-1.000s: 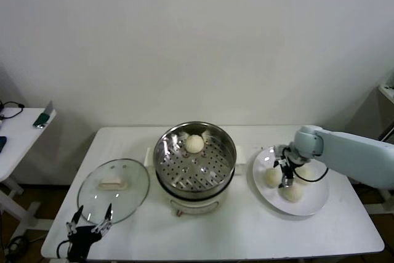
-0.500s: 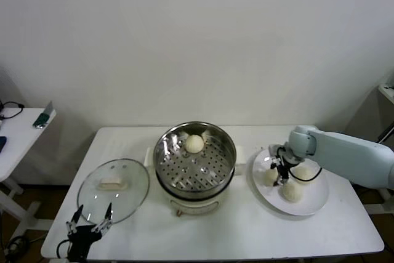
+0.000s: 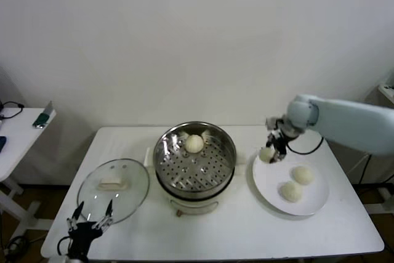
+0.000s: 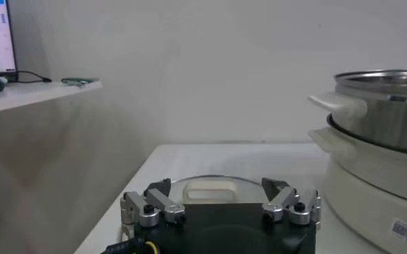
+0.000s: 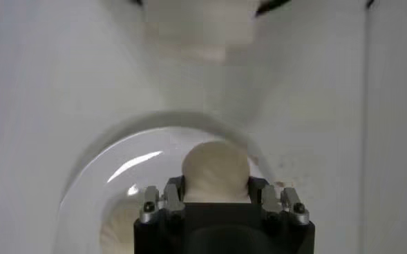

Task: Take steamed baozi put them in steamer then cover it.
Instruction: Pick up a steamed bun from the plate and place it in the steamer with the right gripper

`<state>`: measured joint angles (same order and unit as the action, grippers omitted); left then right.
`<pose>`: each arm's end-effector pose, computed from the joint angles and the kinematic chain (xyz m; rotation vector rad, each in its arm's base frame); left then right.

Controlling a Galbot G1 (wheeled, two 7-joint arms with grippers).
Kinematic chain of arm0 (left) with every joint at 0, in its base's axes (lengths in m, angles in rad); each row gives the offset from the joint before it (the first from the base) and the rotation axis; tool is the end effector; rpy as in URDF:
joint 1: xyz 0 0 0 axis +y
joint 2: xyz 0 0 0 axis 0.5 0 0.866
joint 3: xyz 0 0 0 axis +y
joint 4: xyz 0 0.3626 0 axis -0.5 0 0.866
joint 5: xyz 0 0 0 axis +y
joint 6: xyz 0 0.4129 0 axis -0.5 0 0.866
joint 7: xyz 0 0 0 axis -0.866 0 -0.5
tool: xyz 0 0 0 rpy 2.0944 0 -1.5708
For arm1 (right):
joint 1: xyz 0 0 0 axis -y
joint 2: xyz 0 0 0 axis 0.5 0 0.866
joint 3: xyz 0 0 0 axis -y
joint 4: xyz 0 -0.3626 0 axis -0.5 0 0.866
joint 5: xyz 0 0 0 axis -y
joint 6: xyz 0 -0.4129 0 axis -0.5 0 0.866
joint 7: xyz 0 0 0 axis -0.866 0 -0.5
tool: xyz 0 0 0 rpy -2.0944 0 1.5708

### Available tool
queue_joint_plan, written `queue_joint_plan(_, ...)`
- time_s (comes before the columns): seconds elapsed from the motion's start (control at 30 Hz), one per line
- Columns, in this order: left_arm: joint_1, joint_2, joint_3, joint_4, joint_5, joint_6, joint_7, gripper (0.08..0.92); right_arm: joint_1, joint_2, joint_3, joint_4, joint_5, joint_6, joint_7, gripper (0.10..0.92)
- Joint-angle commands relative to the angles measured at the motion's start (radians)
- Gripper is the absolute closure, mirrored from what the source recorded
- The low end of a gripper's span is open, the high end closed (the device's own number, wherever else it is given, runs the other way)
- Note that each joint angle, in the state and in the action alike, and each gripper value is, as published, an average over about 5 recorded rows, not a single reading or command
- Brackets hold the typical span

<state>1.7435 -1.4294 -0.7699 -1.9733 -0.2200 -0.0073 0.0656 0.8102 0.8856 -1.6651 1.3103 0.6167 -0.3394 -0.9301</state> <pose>0.1635 0.1200 -0.3789 0.1455 -2.8873 -0.0338 0.6110 -0.0450 -0.0609 1.2497 -1.4380 1.3516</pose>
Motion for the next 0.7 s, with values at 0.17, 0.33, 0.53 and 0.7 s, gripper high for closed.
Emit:
queue_joint_plan(0.17,-0.006,0.004,0.004,-0.009,-0.001,0.008,0.002,0.177,0.418,0.271,-0.033,0.107,0.426,-0.106,-0.016,0.423)
queue_joint_plan(0.33,-0.011,-0.001,0.001,-0.010,-0.004,0.013,0.000,0.177,0.332,0.419,0.079,0.163,0.500,-0.184,0.069,0.423)
queue_joint_plan(0.53,-0.006,-0.007,-0.002,-0.020,-0.005,0.018,0.000,0.177,0.155,0.532,0.099,0.130,0.474,-0.229,0.163,0.421)
queue_joint_plan(0.7,0.006,-0.009,-0.004,-0.022,-0.004,0.016,0.000,0.177,0.042,0.559,0.070,0.111,0.429,-0.257,0.231,0.422)
